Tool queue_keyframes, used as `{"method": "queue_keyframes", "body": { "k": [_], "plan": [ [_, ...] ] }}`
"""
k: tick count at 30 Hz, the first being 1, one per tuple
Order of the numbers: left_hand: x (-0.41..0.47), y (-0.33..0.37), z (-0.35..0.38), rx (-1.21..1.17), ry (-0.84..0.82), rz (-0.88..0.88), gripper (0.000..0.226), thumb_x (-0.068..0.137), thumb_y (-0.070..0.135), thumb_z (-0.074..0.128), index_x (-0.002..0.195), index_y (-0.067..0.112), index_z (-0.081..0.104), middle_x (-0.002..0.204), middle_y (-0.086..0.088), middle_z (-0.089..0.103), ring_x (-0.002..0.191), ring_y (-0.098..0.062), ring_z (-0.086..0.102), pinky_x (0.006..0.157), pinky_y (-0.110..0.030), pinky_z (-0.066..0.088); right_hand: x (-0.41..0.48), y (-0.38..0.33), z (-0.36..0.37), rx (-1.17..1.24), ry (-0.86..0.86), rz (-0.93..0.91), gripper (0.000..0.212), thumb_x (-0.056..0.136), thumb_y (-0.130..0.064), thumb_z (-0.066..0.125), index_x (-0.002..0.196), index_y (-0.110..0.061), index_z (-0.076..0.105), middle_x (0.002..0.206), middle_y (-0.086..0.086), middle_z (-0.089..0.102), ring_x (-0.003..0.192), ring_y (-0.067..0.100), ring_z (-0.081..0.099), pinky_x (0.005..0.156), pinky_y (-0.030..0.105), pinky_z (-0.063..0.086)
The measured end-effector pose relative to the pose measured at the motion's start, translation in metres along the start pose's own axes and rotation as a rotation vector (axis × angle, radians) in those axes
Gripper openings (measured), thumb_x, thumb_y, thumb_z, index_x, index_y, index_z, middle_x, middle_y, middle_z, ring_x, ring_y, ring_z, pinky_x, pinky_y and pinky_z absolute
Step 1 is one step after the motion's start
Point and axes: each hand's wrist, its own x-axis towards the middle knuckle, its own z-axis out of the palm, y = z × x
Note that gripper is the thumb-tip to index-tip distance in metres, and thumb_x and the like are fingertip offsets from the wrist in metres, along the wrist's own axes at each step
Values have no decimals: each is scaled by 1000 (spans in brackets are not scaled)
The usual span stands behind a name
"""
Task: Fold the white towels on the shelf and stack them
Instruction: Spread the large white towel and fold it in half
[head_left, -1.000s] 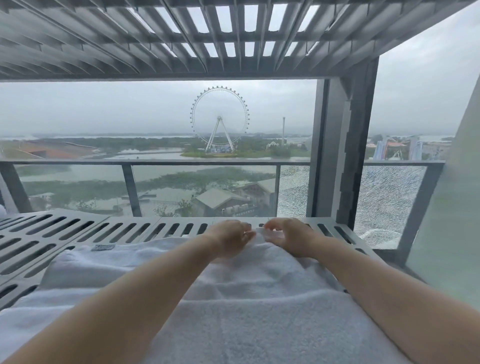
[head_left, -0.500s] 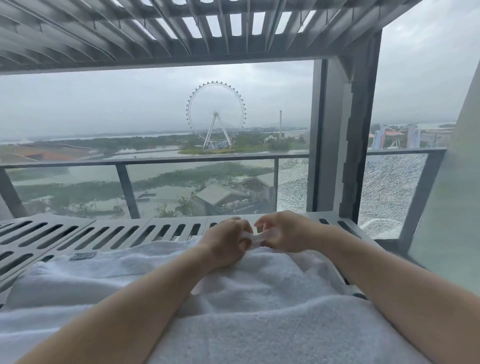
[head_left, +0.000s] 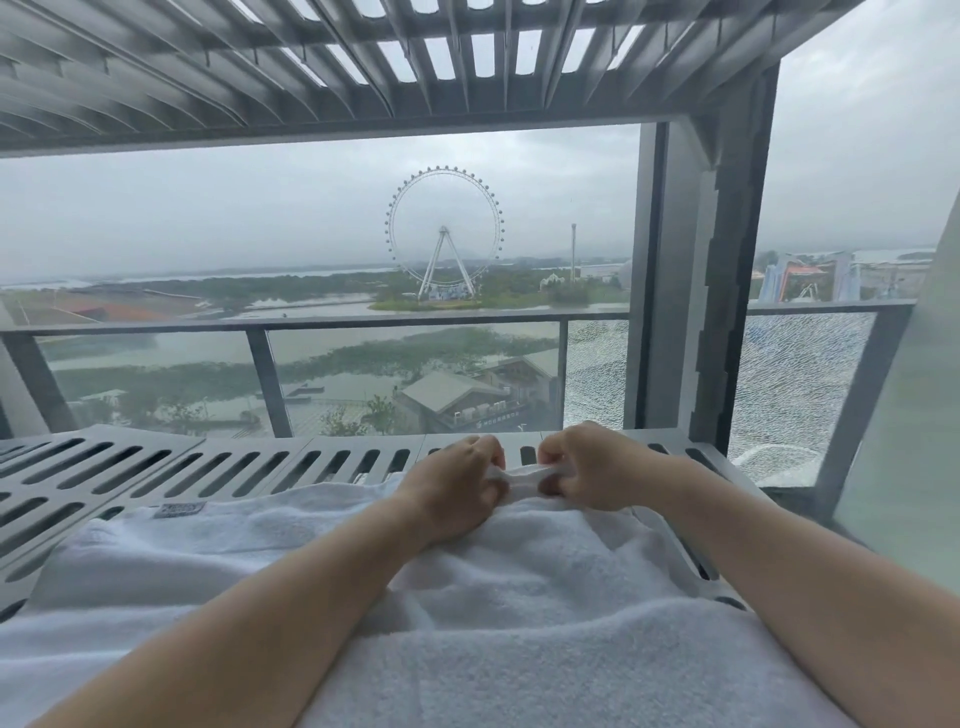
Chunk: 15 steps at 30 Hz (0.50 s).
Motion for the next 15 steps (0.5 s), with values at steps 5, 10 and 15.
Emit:
{"method": "queue_keyframes", "body": {
  "k": [5, 10, 15],
  "plan": [
    [0, -1, -1, 33, 121, 33, 31, 96, 41, 42, 107, 20, 63, 105, -5, 68, 98, -27, 62, 75, -32, 45, 4, 1, 3, 64, 267, -124, 20, 74, -21, 77, 89, -11, 70, 88, 3, 67, 79, 15, 54, 76, 28, 45],
    [2, -13, -5, 64, 145, -66, 30, 93, 44, 49, 92, 21, 69, 86, -3, 71, 80, -25, 64, 65, -29, 46, 3, 7, 8, 196, 328, -63, 31, 72, -34, 78, 95, -15, 67, 84, -5, 62, 72, 5, 54, 64, 14, 41],
    [2, -18, -2, -83, 72, -132, 21, 87, 40, 59, 85, 23, 71, 85, 2, 73, 84, -20, 66, 78, -34, 53, 5, 13, 18, 276, 354, 50, 25, 84, -40, 65, 93, -17, 66, 82, -7, 62, 72, 8, 57, 58, 14, 39]
  ]
}}
